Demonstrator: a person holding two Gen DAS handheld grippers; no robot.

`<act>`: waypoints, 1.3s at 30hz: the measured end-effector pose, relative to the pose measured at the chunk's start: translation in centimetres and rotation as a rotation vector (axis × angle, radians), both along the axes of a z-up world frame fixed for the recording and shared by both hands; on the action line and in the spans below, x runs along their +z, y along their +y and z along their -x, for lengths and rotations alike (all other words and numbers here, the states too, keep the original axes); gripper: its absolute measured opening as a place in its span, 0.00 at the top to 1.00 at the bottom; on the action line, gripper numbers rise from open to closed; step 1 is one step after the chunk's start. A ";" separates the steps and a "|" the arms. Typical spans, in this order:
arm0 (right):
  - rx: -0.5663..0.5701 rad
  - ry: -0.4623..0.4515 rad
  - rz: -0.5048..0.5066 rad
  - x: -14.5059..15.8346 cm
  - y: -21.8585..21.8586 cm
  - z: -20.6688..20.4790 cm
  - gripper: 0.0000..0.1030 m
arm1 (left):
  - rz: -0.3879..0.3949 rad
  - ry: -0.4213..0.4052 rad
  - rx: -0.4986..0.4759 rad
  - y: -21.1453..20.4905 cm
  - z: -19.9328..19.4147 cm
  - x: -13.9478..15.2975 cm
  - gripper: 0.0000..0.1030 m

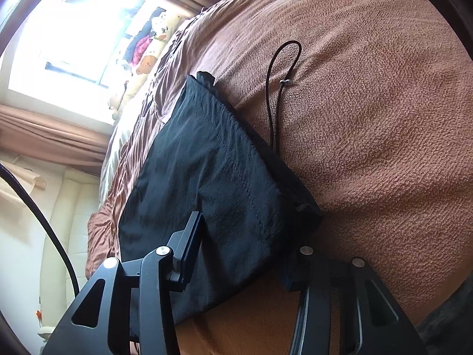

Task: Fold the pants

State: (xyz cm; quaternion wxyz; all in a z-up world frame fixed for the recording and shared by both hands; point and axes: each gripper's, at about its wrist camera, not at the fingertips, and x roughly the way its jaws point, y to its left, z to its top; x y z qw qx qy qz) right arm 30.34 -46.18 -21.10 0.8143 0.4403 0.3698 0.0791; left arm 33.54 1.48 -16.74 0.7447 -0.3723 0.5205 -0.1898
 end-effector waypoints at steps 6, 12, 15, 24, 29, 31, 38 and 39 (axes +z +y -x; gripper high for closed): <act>0.003 -0.005 0.006 -0.1 0.0 0.0 0.60 | -0.023 -0.030 -0.040 -1.2 -1.2 1.6 0.77; 0.005 -0.005 0.003 -0.2 0.0 0.0 0.60 | -0.032 0.076 -0.039 -1.4 -1.5 -1.5 0.77; 0.008 -0.002 0.008 -0.1 0.0 -0.1 0.60 | -0.039 0.097 -0.039 -1.4 -1.4 -2.4 0.77; 0.016 -0.005 -0.015 0.1 0.0 -0.2 0.68 | -0.079 0.056 -0.025 -2.3 -1.7 -1.1 0.95; 0.018 0.004 -0.027 0.2 0.7 -0.1 0.70 | -0.100 0.020 -0.007 -1.4 -1.5 0.6 0.95; 0.023 0.006 -0.035 0.2 1.3 -0.1 0.71 | -0.109 0.012 0.000 -0.7 -1.2 0.8 0.95; 0.051 0.017 -0.035 0.4 4.0 -0.1 0.71 | -0.124 -0.001 0.045 2.5 -0.2 1.3 0.95; 0.057 0.018 -0.038 0.4 4.3 -0.2 0.71 | -0.125 -0.002 0.052 3.1 0.0 1.5 0.95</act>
